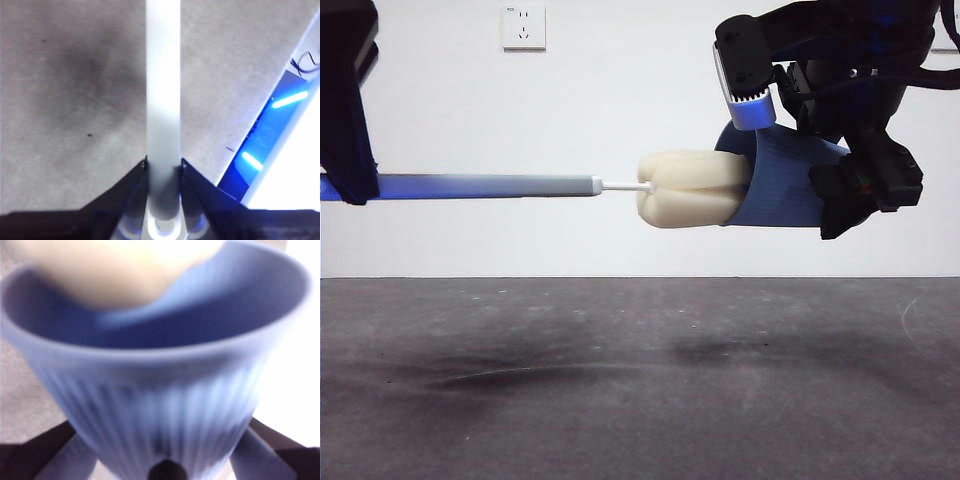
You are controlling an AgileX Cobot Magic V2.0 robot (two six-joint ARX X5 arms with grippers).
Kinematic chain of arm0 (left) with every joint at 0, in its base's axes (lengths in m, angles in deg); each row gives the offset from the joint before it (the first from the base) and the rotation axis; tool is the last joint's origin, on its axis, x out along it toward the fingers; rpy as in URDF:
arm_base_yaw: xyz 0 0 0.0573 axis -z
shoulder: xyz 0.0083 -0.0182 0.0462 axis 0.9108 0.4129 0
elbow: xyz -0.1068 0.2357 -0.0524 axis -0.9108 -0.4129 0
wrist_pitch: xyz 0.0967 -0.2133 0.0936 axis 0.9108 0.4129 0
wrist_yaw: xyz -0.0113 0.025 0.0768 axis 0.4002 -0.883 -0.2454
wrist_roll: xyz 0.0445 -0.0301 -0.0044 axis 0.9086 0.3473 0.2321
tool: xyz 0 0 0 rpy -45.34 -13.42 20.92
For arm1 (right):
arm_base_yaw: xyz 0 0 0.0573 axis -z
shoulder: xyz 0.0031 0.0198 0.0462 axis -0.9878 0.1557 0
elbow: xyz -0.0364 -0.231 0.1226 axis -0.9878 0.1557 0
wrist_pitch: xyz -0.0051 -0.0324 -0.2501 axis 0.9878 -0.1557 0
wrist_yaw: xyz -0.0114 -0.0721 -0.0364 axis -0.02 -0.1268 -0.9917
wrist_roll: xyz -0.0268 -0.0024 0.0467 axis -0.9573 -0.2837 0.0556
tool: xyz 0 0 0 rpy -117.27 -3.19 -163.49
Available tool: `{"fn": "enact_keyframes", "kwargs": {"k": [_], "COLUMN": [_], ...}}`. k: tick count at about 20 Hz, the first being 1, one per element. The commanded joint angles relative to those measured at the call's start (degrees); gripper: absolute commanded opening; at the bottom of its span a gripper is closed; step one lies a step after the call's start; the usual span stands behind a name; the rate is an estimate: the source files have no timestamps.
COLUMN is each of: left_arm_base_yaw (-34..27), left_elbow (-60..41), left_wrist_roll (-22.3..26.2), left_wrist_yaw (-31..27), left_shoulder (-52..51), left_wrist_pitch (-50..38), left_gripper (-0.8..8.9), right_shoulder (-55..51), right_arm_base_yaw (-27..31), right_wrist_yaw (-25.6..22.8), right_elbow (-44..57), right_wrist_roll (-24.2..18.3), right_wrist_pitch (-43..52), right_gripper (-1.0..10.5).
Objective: Pick up the cup brush,pick up the cup,insert the brush into the cup,clean the cup,put the cup brush back,put the cup back to the fixed position on the table
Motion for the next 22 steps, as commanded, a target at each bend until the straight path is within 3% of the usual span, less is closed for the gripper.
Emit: {"fn": "enact_keyframes", "kwargs": {"k": [1, 7, 14, 17, 19, 22], "left_arm_base_yaw": [1.03, 2.84, 5.51, 5.11, 4.17, 2.99], "left_elbow": [-0.07, 0.74, 9.4, 9.81, 9.81, 9.81], "left_wrist_roll": [0.7, -1.36, -4.76, -5.73, -5.73, -6.91], "left_wrist_yaw": [-0.07, 0.35, 1.66, -1.99, -6.56, -7.63], "left_shoulder": [0.98, 6.51, 11.5, 11.47, 11.47, 9.81], "left_wrist_pitch": [-2.32, -8.26, -11.39, -7.96, -3.02, 2.4], "left_gripper": [-0.09, -0.09, -0.09, -0.09, -0.08, -0.08], "right_shoulder": [0.17, 0.26, 0.46, 0.46, 0.46, 0.46], "right_arm_base_yaw": [-0.79, -4.2, -8.17, -8.31, -8.24, -8.17], "right_wrist_yaw": [-0.35, -0.15, -1.01, -4.44, -4.63, -4.63], "right_elbow": [-0.39, -0.39, -0.39, -0.39, -0.39, -0.39], "right_wrist_roll": [-3.69, -7.37, -7.43, -7.39, -6.54, -5.4], "right_wrist_pitch": [0.55, 0.5, 0.2, -0.79, -1.11, -1.18], "right_gripper": [-0.2, -0.2, -0.2, -0.2, -0.2, -0.2]}}
